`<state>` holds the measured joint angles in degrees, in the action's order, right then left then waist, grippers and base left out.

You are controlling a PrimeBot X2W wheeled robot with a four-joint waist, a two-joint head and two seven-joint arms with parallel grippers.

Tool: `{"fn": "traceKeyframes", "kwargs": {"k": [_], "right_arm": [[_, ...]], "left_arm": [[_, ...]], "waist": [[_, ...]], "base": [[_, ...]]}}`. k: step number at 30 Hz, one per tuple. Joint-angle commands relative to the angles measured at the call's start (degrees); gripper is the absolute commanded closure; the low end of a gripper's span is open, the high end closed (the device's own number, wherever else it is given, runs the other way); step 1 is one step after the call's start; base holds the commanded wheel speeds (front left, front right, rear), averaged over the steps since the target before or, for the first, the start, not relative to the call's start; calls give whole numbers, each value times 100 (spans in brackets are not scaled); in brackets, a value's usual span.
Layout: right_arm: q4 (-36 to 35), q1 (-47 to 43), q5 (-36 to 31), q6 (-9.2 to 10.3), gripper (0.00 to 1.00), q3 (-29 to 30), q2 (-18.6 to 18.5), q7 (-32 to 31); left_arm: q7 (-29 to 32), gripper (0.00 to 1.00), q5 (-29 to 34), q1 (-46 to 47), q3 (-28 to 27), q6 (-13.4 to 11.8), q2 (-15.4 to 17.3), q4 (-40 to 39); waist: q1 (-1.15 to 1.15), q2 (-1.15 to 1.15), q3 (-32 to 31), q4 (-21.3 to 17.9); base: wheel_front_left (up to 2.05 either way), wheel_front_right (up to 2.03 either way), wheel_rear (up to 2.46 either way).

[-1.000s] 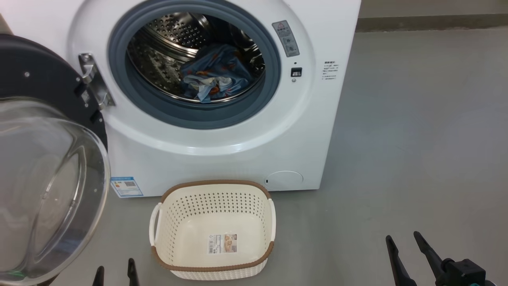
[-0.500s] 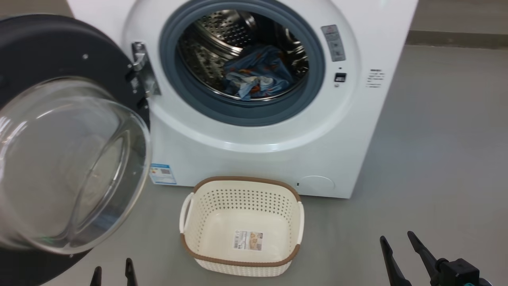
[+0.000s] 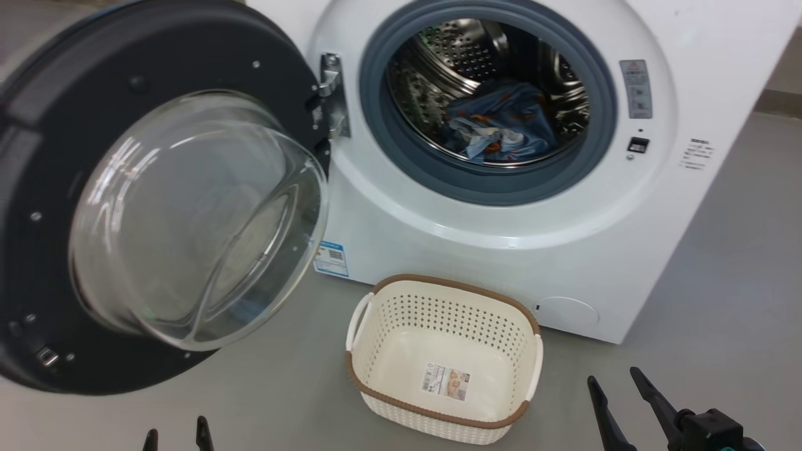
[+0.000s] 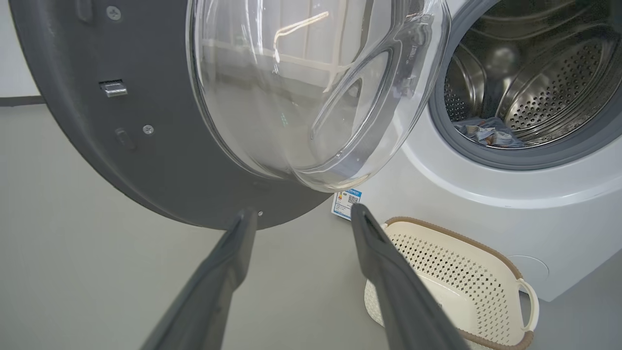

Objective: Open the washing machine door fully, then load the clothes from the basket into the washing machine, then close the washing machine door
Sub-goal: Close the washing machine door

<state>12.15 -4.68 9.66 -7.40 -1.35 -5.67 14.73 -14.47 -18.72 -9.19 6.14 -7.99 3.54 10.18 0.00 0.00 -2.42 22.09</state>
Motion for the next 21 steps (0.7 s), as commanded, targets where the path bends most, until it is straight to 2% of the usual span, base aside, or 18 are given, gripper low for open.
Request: {"fn": "traceKeyframes", "kwargs": {"k": [1, 21], "right_arm": [[-102, 225, -41, -9, 0, -169, -93, 27], [-39, 228, -31, -9, 0, -294, -101, 27]], "left_arm": [[-52, 0, 87, 97, -172, -34, 12, -117], [-52, 0, 106, 34, -296, -95, 16, -170]], "waist": [[0, 0, -44, 205], [0, 0, -100, 475]], "base": [[0, 0, 0], [0, 0, 0]]}}
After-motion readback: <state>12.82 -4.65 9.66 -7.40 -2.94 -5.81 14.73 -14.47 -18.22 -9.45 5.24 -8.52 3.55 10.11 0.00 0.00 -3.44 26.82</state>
